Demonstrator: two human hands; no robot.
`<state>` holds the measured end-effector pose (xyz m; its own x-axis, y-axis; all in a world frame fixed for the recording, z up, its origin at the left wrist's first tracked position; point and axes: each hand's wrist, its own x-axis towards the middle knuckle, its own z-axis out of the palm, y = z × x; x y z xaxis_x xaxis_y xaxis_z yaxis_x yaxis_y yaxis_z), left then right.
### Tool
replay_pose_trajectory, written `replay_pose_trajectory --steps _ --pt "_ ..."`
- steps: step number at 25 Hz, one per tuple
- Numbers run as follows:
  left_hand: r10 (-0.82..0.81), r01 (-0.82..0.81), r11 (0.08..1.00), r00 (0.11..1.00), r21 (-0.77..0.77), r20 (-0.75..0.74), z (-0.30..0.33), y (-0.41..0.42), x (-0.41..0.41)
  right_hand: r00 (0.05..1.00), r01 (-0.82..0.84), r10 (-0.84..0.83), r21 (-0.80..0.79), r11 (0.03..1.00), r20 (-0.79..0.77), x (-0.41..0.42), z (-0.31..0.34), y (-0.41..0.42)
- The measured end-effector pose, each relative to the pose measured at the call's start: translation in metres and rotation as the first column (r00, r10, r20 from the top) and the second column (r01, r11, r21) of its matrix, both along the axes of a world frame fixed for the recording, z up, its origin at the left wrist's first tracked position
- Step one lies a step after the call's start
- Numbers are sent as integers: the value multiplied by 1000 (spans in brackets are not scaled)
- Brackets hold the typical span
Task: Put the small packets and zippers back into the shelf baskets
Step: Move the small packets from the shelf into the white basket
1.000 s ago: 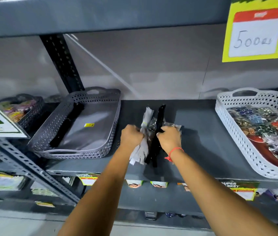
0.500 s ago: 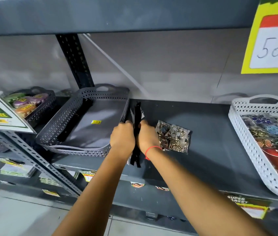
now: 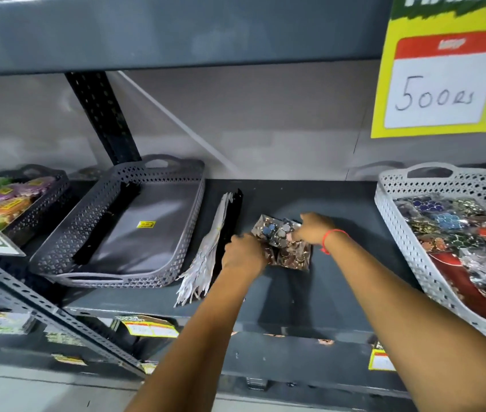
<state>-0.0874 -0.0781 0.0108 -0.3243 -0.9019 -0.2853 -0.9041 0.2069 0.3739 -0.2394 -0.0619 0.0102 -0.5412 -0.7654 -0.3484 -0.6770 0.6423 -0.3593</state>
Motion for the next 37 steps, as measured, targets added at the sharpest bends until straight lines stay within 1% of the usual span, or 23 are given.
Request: replay_pose_trajectory --steps 4,7,9,11,12,13,16,17,18,19,20,21,22,23,24,26,28,30,31,32,34,36,37 --pt "145 -134 983 986 127 -78 -3 -8 -14 986 28 -18 -61 998 165 -5 -5 -7" --pt "162 -119 970 967 212 -197 -2 -11 -11 933 57 -8 -124 991 359 -12 6 5" --pt "148 -84 968 952 235 -269 1 -10 0 844 212 -77 -200 957 531 -26 15 28" --pt "83 -15 976 947 215 -312 6 -8 9 746 415 -175 -242 877 643 -42 17 63" --pt "35 34 978 947 206 -319 10 -8 13 740 452 -210 -241 859 639 -48 15 81" --pt "-29 98 974 948 203 -318 14 -6 14 771 453 -254 -223 863 584 -51 10 99" --pt "-281 320 925 939 203 -199 24 7 5 905 355 -302 -144 924 298 -46 -2 131" --pt "-347 369 907 928 203 -135 25 13 -1 936 331 -306 -135 934 175 -42 -4 132" --pt "-392 400 894 917 203 -77 25 19 -6 957 287 -290 -140 947 0 -37 -4 132" --pt "-420 419 884 907 207 -41 24 23 -12 950 224 -256 -178 958 -179 -30 -1 129" --pt "-436 432 876 899 216 -30 24 26 -18 938 148 -217 -252 956 -271 -22 5 125" --pt "-450 446 867 892 222 -38 25 28 -22 965 102 -169 -308 946 -200 -15 10 120" --pt "-459 459 859 887 227 -58 26 28 -25 996 83 -85 -336 938 7 -8 14 114" --pt "-455 464 857 886 226 -91 27 28 -28 968 62 18 -309 949 251 -1 17 110" --pt "-429 449 866 893 220 -135 28 26 -30 901 25 91 -260 965 425 6 19 107" --pt "-303 352 917 921 190 -245 27 19 -34 852 63 73 -240 969 518 4 17 100" --pt "-124 180 975 930 134 -345 21 10 -35 833 232 -40 -283 931 552 -14 20 85" --pt "3 33 994 945 105 -326 9 4 -35 795 413 -171 -311 856 582 -41 19 68" --pt "39 -9 995 955 102 -296 2 3 -35 789 475 -230 -328 816 570 -52 18 60" --pt "74 -44 993 955 108 -288 -4 5 -36 812 494 -286 -338 801 509 -63 15 53" --pt "141 -105 985 945 136 -295 -13 7 -42 899 425 -367 -268 865 239 -75 4 46" --pt "176 -135 978 944 159 -279 -18 9 -49 932 363 -362 -124 924 28 -75 -5 44" --pt "191 -149 974 945 169 -266 -19 10 -52 935 337 -347 -119 934 -76 -72 -7 44"
